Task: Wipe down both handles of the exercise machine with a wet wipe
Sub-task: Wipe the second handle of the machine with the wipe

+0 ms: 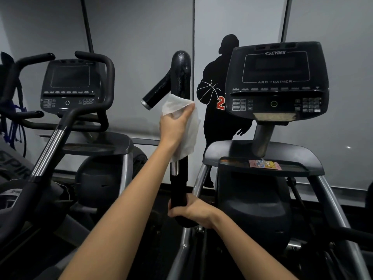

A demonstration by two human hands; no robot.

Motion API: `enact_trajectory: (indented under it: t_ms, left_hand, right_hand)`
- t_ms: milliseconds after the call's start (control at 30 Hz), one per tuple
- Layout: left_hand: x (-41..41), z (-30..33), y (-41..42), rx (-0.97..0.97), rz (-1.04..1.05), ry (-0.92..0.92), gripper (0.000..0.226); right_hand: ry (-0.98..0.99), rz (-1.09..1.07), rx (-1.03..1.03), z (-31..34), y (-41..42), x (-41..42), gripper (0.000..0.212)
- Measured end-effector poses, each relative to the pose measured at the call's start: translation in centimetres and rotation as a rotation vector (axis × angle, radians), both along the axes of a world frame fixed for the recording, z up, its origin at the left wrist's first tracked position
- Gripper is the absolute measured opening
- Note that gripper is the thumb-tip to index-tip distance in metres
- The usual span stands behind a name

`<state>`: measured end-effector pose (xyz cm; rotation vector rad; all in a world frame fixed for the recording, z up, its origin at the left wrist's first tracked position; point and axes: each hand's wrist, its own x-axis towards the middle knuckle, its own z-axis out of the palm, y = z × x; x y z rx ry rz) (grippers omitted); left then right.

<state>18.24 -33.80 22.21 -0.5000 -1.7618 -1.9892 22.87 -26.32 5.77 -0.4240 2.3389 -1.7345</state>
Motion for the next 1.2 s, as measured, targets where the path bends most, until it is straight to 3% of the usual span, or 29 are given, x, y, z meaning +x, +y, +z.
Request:
enact_trajectory:
  t_ms: [267,433,600,800,933,1000,1100,1200]
  left_hand:
    - [1.8,-5.7,-0.8,-0.034,0.021,-0.084,0.012]
    - [0.5,-1.6,0.0,-0.118,0.13,-0.066,0.059]
    - [-0.1,1.9,0.5,-0.088,0.161,0.002,0.037]
    - [1.8,-4.6,-0.8,-0.014,-0.042,-0.068,0.013]
    - [2.4,-6.4,-0.8,-0.063,0.03,-0.075,0.013]
    - [2.2,-5.3,-0.5,-0.083,0.089,-0.029,0.023]
    - [1.9,-1.6,0.4,-0.106,0.193,0.032,0.063]
    - [0.8,2.8,1.0,-0.157,0.276,0.056,0.07]
  right_hand:
    - [-0.094,0.029,-0.008,1.0,-0.2,0.5,0.019]
    - [-0.101,0.022,0.04,1.1,-0.3,0.4,0.018]
    - [-0.09,0.029,0.04,1.1,-0.2,0.3,0.017]
    - [-0.106,0.027,0.034,1.0,-0.3,0.1,0.019]
    - [-0.119,0.033,0.031,1.0,-0.3,-0.1,0.017]
    - [-0.109,0.032,0.03,1.1,-0.3,-0.1,0.018]
    - [-0.087,0.03,0.036,1.2,-0.1,-0.1,0.018]
    - [-0.068,0.028,0.059,1.0,0.0,-0.3,0.017]
